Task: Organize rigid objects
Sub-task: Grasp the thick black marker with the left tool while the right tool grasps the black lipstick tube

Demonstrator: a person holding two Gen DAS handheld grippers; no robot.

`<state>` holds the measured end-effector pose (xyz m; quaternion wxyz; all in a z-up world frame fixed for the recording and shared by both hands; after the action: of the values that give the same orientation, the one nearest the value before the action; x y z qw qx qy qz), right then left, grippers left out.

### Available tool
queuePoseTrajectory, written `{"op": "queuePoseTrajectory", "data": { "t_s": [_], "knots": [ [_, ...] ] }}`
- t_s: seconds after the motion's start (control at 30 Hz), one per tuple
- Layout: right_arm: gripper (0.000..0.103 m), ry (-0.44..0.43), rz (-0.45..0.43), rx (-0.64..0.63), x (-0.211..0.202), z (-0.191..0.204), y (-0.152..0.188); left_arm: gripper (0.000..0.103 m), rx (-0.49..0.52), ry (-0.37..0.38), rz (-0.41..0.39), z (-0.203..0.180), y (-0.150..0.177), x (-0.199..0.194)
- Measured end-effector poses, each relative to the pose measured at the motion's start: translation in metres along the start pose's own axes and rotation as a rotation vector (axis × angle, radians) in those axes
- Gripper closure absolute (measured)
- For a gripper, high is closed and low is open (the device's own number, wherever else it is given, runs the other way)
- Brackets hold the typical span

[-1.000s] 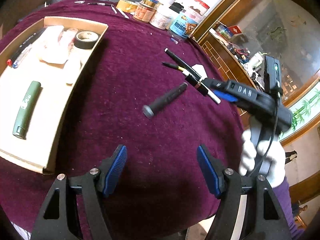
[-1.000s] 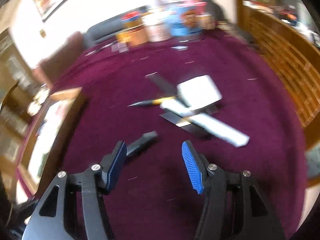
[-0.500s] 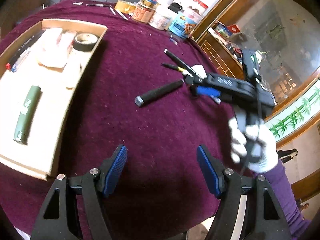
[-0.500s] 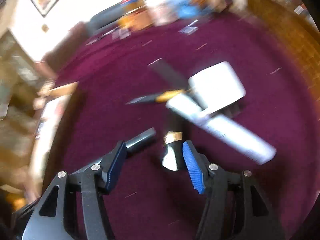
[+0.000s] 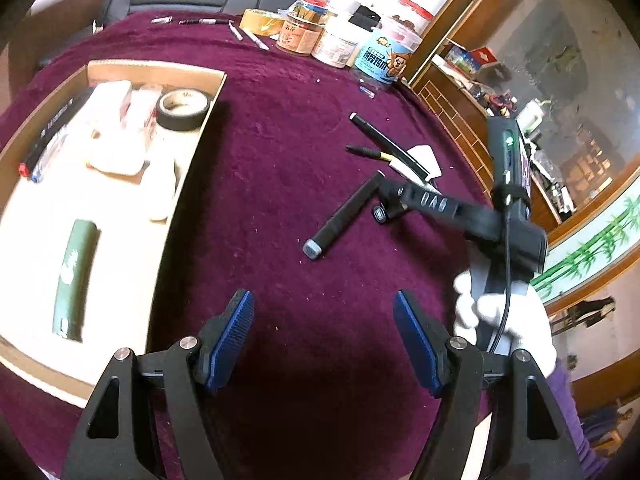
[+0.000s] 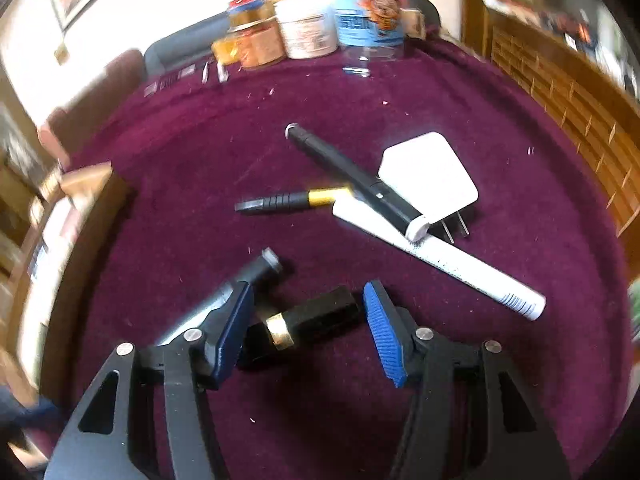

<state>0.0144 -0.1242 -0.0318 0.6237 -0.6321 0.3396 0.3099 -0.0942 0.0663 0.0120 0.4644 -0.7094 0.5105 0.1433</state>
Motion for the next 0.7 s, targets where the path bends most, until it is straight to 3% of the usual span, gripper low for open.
{"op": "queuePoseTrajectory", "data": {
  "t_s": [0.1,0.23,0.4,0.5,0.53,0.6,0.63,0.7],
  "knots": [
    [0.075,0.048,-0.004,-0.056,-0.008,-0.005,0.015,0.037,0.051,-0.051,0.030,-0.006,-0.006,0.008],
    [0.076,0.042,0.009,-0.038,-0.018,-0.027,0.029,0.037,0.109,-0.086,0.074,-0.017,-0.019,0.033],
    [0.074,-0.167,0.046,0.181,-0.031,-0.072,0.040,0.037,0.240,-0.185,0.101,-0.031,-0.046,0.083],
    [0.074,-0.147,0.023,0.211,-0.039,-0.090,0.046,0.037,0.313,-0.272,0.159,-0.029,-0.054,0.120],
    [0.073,-0.136,0.021,0.211,-0.040,-0.094,0.048,0.031,0.339,-0.286,0.152,-0.029,-0.055,0.128],
    [0.073,-0.139,0.028,0.210,-0.041,-0.097,0.052,0.031,0.383,-0.290,0.130,-0.031,-0.057,0.131],
    [0.073,-0.143,0.028,0.209,-0.042,-0.096,0.053,0.041,0.390,-0.266,0.143,-0.032,-0.057,0.132],
    [0.073,-0.152,0.028,0.189,-0.043,-0.089,0.055,0.076,0.389,-0.238,0.143,-0.033,-0.056,0.126]
  ]
}}
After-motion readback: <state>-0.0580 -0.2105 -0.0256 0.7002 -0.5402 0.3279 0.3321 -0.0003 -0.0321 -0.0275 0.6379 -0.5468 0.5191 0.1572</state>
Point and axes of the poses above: each gripper's, at about its wrist camera, not at the fingertips, and x roughly the way its jaws point, z to its left, y to its underside, the point moved 4 cm from there along x, roughly the way its jaws point, and after that the axes turned 11 degrees about y, right-handed, at the moved point
